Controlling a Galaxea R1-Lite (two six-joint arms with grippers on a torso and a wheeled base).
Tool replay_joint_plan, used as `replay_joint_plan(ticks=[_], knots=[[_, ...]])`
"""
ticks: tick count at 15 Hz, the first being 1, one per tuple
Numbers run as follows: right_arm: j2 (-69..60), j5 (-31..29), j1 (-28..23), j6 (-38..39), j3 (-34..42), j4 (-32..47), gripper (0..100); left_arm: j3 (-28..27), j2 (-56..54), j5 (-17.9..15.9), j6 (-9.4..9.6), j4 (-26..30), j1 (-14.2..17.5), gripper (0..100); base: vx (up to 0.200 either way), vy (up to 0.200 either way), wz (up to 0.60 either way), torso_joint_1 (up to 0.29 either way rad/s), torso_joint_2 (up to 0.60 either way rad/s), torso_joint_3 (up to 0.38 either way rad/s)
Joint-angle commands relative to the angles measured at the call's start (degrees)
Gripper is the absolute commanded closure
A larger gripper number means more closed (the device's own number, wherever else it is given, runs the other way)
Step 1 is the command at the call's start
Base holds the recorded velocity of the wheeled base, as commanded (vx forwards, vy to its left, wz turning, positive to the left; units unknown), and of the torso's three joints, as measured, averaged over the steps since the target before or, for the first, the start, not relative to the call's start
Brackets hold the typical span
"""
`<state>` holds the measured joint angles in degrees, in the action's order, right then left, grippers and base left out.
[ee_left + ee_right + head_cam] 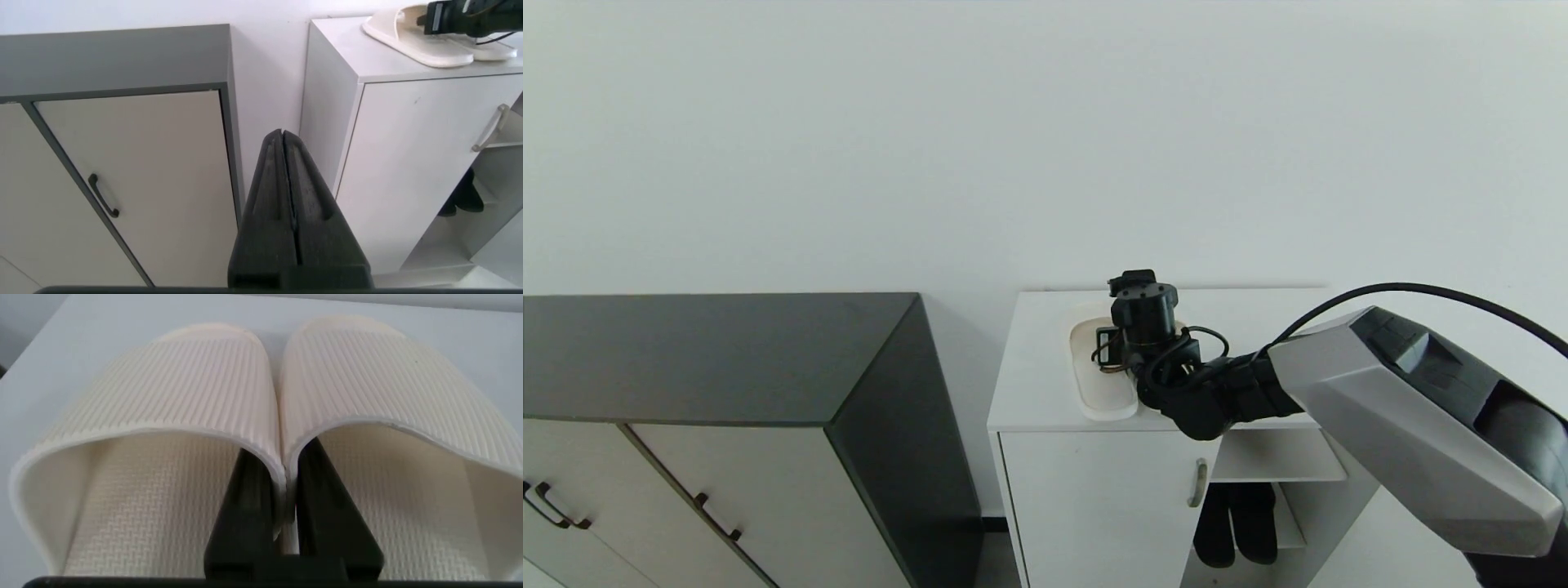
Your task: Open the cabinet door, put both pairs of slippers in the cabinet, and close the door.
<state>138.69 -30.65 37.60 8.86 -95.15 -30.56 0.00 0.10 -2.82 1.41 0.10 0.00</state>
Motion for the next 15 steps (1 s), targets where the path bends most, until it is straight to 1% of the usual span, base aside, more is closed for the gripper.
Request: replay_joint_plan(ticks=[1,3,5,7,9,10,12,13,15], knots=[[-2.20,0.24,0.20,0.10,1.54,-0.20,100,0.00,-0.01,0.00,-0.01,-0.01,0.00,100,0.000,0.000,0.00,0.000,0.00,0.000],[-6.07,3.14,0.55,0.10,5.15,-0.64,100,0.00,-0.01,0.00,-0.01,-0.01,0.00,100,0.000,0.000,0.00,0.000,0.00,0.000],[-15.91,8.15,2.48,-0.60,15.17,-0.55,100,0.00,-0.01,0.00,-0.01,-0.01,0.00,100,0.000,0.000,0.00,0.000,0.00,0.000],[-24.52,8.76,4.33,-3.33,25.45,-0.82,100,0.00,-0.01,0.00,-0.01,-0.01,0.00,100,0.000,0.000,0.00,0.000,0.00,0.000],[-31.20,8.76,6.61,-2.97,35.21,-1.78,100,0.00,-0.01,0.00,-0.01,-0.01,0.00,100,0.000,0.000,0.00,0.000,0.00,0.000],[-33.58,8.67,7.40,-2.89,40.04,-4.24,100,0.00,-0.01,0.00,-0.01,-0.01,0.00,100,0.000,0.000,0.00,0.000,0.00,0.000],[-34.81,8.32,8.20,-3.33,47.86,-14.79,100,0.00,-0.01,0.00,-0.01,-0.01,0.00,100,0.000,0.000,0.00,0.000,0.00,0.000],[-34.45,7.88,8.28,-3.59,49.71,-18.13,100,0.00,-0.01,0.00,-0.01,-0.01,0.00,100,0.000,0.000,0.00,0.000,0.00,0.000],[-34.37,6.92,8.37,-3.59,50.15,-18.66,100,0.00,-0.01,0.00,-0.01,-0.01,0.00,100,0.000,0.000,0.00,0.000,0.00,0.000]])
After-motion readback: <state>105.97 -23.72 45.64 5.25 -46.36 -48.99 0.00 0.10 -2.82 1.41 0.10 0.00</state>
